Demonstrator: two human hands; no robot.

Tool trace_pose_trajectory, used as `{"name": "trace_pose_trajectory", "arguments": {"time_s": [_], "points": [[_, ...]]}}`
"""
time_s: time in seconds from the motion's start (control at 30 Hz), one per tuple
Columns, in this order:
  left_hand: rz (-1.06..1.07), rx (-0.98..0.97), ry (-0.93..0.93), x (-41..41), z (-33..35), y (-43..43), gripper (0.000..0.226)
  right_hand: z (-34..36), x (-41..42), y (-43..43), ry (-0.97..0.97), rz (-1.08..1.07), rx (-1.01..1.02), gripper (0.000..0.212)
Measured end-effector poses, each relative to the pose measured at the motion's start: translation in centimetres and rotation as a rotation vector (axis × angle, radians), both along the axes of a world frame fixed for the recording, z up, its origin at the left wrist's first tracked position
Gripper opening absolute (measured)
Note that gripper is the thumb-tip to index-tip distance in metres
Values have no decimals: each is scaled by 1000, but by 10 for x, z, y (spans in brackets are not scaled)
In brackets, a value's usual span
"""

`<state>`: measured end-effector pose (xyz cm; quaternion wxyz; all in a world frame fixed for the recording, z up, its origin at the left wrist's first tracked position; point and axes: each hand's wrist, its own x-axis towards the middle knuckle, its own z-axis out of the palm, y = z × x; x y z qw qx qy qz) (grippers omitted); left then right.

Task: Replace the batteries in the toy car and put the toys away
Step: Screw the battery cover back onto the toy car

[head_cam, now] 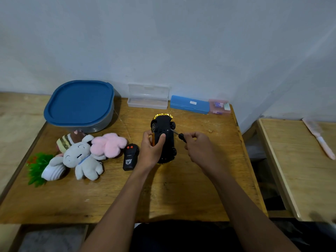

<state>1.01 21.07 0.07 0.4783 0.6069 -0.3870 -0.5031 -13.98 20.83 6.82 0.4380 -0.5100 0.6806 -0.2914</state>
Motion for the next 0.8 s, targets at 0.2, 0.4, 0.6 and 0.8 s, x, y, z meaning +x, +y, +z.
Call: {"name": "trace_pose_trajectory", "arguments": {"time_s": [0.2, 0.4, 0.6, 0.8], "points": [[26, 5, 11, 1, 1, -1, 34, 7, -4, 5, 93, -2, -118, 20], [3, 2, 13, 0, 0, 1, 36, 4, -4, 5, 167, 73, -129, 20], [6, 5, 28, 1, 3, 1, 35, 2, -4, 2, 174, 80, -128, 21], [4, 0, 38, 1, 5, 0, 36, 2, -3, 3, 181, 80, -144, 18]]}}
